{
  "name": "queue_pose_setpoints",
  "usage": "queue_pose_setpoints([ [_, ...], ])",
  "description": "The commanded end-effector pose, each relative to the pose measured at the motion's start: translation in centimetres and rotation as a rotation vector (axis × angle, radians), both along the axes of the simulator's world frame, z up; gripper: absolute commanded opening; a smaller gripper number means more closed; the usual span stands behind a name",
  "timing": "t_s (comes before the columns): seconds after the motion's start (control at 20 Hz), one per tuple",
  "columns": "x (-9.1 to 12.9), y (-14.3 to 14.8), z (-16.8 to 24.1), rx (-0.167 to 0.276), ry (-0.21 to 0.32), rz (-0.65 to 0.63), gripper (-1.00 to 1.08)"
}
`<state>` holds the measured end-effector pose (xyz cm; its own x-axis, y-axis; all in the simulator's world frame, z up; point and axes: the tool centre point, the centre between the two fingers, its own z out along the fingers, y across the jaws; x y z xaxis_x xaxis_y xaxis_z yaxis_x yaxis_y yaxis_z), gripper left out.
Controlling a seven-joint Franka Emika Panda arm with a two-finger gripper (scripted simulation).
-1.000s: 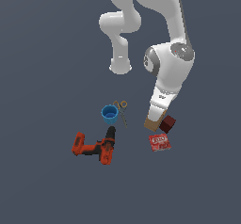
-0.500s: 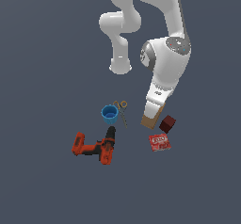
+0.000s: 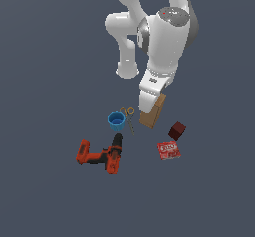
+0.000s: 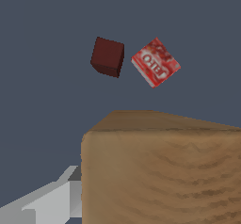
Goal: Pick up a designated object from a clutter of objects.
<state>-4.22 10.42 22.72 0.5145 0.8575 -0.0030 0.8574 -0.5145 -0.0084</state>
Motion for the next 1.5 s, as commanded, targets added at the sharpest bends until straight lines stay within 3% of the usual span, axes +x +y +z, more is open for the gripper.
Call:
queue_pose_setpoints([
  [0.0,-0.1,-1.8,2.7,0.003,-0.009,0.0,-1.0],
  [0.9,-1.9,-15.8,20.0,0.001,-0.009,-0.001,-1.0],
  [1.45,-2.0,-20.1,25.4,-0.002,-0.009,-0.001,-1.0],
])
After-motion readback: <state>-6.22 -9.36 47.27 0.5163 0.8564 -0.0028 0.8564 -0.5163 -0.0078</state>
